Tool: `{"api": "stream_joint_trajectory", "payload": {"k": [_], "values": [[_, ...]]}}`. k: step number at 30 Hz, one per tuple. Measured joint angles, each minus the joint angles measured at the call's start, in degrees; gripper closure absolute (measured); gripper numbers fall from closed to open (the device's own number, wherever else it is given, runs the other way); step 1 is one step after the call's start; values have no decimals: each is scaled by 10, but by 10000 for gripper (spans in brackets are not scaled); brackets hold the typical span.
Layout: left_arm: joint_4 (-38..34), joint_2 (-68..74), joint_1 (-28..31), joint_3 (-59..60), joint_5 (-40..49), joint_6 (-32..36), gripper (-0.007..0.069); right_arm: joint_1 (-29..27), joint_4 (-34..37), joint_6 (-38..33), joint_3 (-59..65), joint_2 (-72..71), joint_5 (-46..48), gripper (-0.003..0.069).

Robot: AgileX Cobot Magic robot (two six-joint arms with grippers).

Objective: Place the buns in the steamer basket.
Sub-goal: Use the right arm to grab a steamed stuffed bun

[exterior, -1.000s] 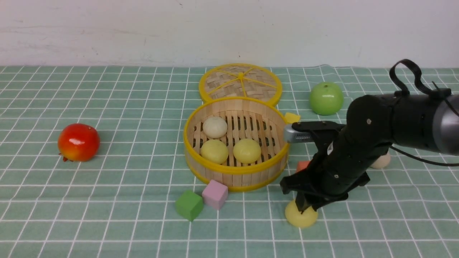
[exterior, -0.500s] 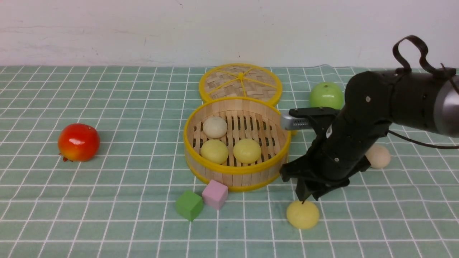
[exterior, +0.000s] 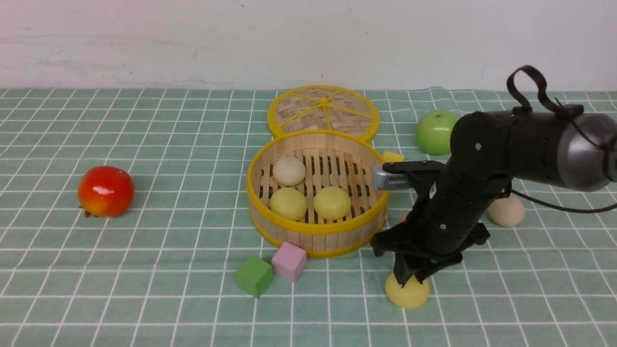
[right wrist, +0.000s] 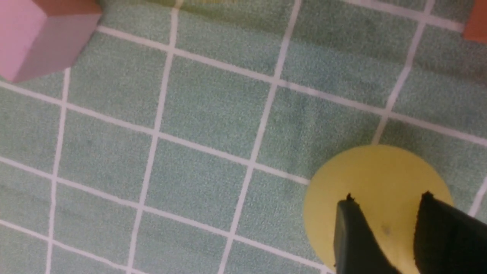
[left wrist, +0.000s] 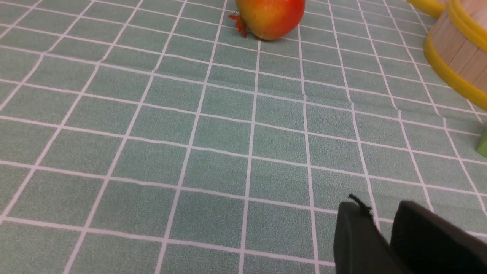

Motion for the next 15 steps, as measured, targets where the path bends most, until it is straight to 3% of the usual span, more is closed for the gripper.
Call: {"api": "stream_joint_trajectory", "payload": {"k": [7, 13, 15], "values": [[1, 0, 0, 0, 0, 0, 481, 0, -17, 6, -1, 8, -3, 440], [1, 0, 0, 0, 0, 0, 481, 0, -28, 12, -2, 8, 4, 642], [1, 0, 0, 0, 0, 0, 480, 0, -27, 13, -2, 8, 9, 662]]}}
